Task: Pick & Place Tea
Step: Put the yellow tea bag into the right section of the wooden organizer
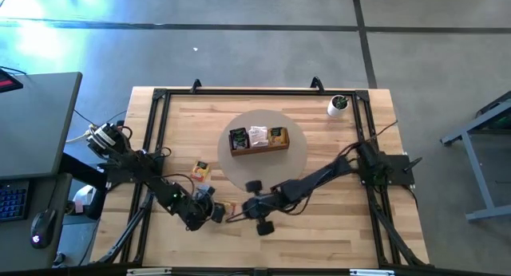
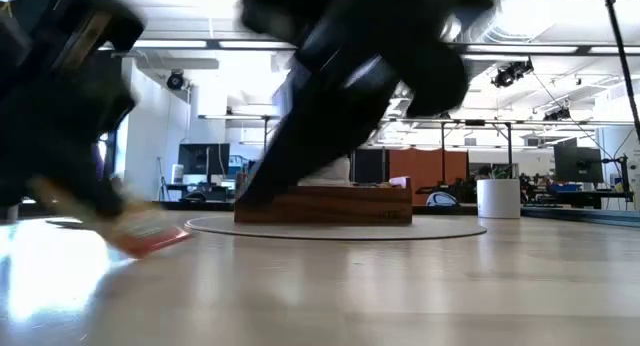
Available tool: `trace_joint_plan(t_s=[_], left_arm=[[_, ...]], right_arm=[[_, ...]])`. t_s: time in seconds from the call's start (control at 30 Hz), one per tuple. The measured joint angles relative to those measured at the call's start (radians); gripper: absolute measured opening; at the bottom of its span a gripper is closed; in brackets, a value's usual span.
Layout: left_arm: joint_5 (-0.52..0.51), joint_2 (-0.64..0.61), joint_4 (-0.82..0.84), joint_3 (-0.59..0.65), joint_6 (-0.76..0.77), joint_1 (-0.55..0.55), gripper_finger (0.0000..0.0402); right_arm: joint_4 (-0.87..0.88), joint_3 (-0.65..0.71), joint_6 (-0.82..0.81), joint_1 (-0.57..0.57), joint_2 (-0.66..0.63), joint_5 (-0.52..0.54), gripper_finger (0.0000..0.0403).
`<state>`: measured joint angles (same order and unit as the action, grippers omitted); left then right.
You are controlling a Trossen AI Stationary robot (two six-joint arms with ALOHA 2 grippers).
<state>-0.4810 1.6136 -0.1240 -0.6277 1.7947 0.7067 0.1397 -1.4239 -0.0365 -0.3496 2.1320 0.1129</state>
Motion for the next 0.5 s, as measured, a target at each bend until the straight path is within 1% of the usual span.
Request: trace_joint_plan(t_s=[0.07, 0.13, 0.2, 0.23, 0.3, 0.37, 0.43, 0.5], left_arm=[[0.001, -0.004, 0.001, -0.046, -0.116, -0.029, 0.0008], [0.026, -0.006, -0.002, -0.110, -0.278, -0.076, 0.0003], [0.057, -0.006, 0.043, -0.188, -0.429, -0.133, 0.0003], [0.078, -0.006, 0.084, -0.231, -0.495, -0.166, 0.0004], [0.130, -0.006, 0.210, -0.328, -0.607, -0.233, 0.0004], [0.160, -0.007, 0.369, -0.428, -0.706, -0.306, 0.0004], [0.170, -0.007, 0.513, -0.521, -0.811, -0.379, 0.0004], [0.196, -0.001, 0.589, -0.602, -0.935, -0.451, 0.0004]], right_arm=[[0.145, -0.001, 0.016, 0.000, -0.083, 0.058, 0.0002], [0.288, -0.002, 0.018, 0.001, -0.169, 0.140, 0.0002], [0.414, 0.001, 0.005, -0.001, -0.262, 0.220, 0.0002], [0.473, 0.001, -0.015, -0.006, -0.309, 0.254, 0.0002], [0.588, 0.000, -0.061, -0.022, -0.400, 0.290, 0.0001], [0.707, 0.000, -0.121, -0.047, -0.484, 0.297, 0.0001], [0.814, 0.000, -0.198, -0.076, -0.554, 0.298, 0.0002], [0.905, 0.000, -0.283, -0.115, -0.614, 0.321, 0.0002]])
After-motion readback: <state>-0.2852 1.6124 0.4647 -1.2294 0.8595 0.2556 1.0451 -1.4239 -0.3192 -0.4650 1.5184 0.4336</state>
